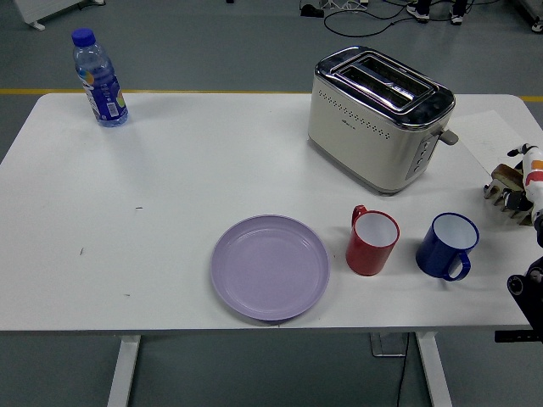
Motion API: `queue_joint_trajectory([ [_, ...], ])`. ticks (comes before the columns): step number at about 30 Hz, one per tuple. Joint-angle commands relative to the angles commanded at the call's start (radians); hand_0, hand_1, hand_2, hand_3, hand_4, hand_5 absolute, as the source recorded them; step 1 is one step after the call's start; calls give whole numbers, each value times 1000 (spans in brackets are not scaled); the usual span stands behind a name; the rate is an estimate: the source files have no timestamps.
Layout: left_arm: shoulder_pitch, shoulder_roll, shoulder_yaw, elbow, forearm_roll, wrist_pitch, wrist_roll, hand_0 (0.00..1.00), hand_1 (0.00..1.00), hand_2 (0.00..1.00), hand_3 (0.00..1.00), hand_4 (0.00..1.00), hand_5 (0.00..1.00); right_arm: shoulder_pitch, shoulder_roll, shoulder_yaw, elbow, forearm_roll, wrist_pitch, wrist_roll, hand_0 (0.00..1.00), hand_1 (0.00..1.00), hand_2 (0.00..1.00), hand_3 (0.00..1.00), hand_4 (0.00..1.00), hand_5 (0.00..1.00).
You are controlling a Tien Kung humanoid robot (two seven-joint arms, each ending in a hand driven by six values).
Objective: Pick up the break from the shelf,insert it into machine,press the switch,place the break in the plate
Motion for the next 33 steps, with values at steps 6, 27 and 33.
queue_joint_trajectory([
  [6,-1,0,0,0,0,1,0,634,602,651,733,537,987,23,-1,-26,-39,0,-31,-30,564,524,516,639,723,34],
  [27,-2,0,-4,0,3,1,1,633,603,651,733,537,986,70,-12,-82,-122,0,-144,-26,332,366,423,494,448,2],
  [33,0,0,-8,0,9,1,3,633,602,652,733,538,988,76,-33,-82,-98,0,-162,-20,328,361,419,493,425,2],
])
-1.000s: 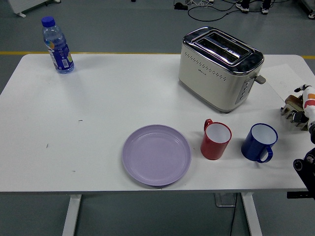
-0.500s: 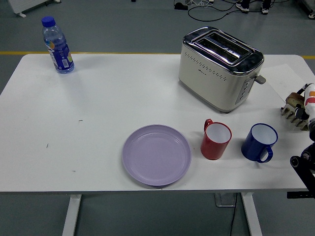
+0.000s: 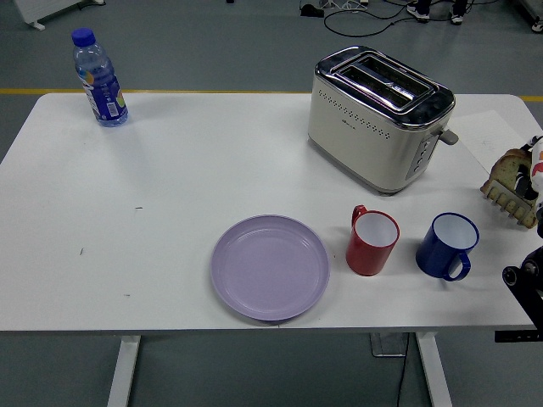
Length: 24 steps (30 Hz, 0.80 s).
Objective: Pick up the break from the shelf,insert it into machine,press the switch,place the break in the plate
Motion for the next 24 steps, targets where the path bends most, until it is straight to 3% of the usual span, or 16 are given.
queue_joint_trajectory([
  [10,6,0,-10,0,16,-2,3,633,603,652,734,537,987,32,-74,71,150,0,-40,10,302,341,405,487,421,2],
  [14,8,0,-11,0,18,-2,4,633,602,652,734,535,987,59,-95,84,213,0,-71,46,279,321,392,484,435,2],
  [20,15,0,-10,0,23,-3,6,633,602,651,734,535,988,102,-59,113,279,82,-182,184,267,309,379,470,452,2],
  [24,15,0,-3,0,16,-3,6,633,602,651,734,535,988,161,-26,83,260,174,-218,256,267,309,379,470,452,2],
])
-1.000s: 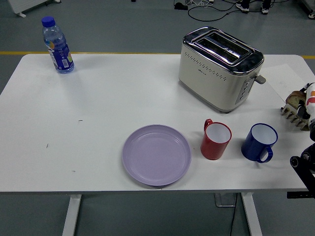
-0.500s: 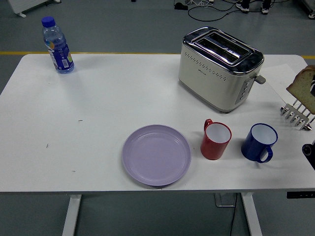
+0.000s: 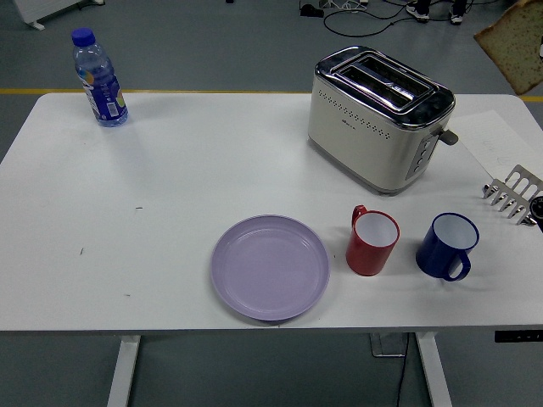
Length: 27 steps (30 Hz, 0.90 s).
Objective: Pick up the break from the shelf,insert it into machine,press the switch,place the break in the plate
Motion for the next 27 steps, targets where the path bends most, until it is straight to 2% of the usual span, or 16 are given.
queue_joint_trajectory([
  [3,-1,0,10,0,-13,3,-1,633,602,651,733,534,988,46,25,-27,-38,38,-1,28,265,301,376,468,454,2],
  [10,-9,0,36,0,-42,9,0,632,601,653,734,533,986,190,85,-133,-174,124,18,95,265,299,374,467,450,2],
  [15,-10,0,45,0,-50,10,3,631,601,654,733,534,987,267,164,-205,-297,100,46,121,266,299,374,466,447,2],
  [19,-11,0,52,0,-56,12,1,631,601,654,733,534,987,301,200,-237,-365,75,63,128,266,299,374,466,447,2],
  [20,-12,0,52,0,-57,12,0,631,601,650,733,534,986,308,205,-243,-377,73,67,127,278,300,375,469,423,2],
  [27,-15,0,54,0,-60,16,-4,633,599,650,732,534,985,366,229,-293,-462,68,92,121,282,301,376,471,419,2],
])
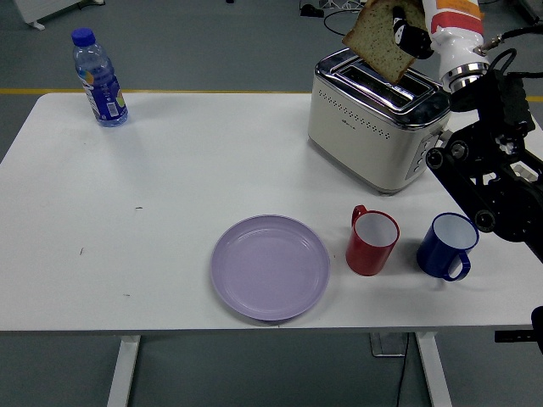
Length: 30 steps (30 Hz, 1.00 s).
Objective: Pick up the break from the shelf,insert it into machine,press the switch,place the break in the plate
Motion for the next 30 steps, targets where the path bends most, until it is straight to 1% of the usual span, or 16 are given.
queue_joint_trajectory([
  [5,-2,1,6,0,-4,3,-3,631,598,648,731,534,985,23,16,-15,-62,-13,10,4,283,303,376,471,418,2],
  [13,-4,2,6,0,-4,8,-5,631,596,647,724,535,986,35,25,-30,-130,-10,37,2,286,304,377,473,418,2],
  [19,-5,2,2,0,1,9,-5,630,593,646,724,536,987,45,28,-39,-149,-5,58,-7,292,308,382,485,424,2],
  [22,-6,3,1,0,3,10,-6,630,593,646,724,536,987,50,30,-39,-153,-6,79,-17,292,308,382,485,424,2],
  [23,-6,3,1,0,2,10,-6,630,593,645,724,538,988,51,30,-39,-154,-7,84,-19,313,353,432,532,464,2],
  [25,-6,3,0,0,4,10,-5,630,593,645,724,538,988,58,35,-38,-163,-11,112,-27,313,353,432,532,464,2],
  [28,-7,3,1,0,4,10,-6,630,593,645,724,538,988,62,40,-35,-173,-26,131,-37,313,353,432,532,464,2],
  [29,-7,3,1,0,4,10,-6,630,591,643,722,537,989,64,41,-33,-177,-32,152,-49,658,611,669,714,652,34],
  [30,-7,3,1,0,3,11,-6,630,591,643,722,537,989,64,41,-32,-178,-34,158,-52,658,611,669,714,652,34],
])
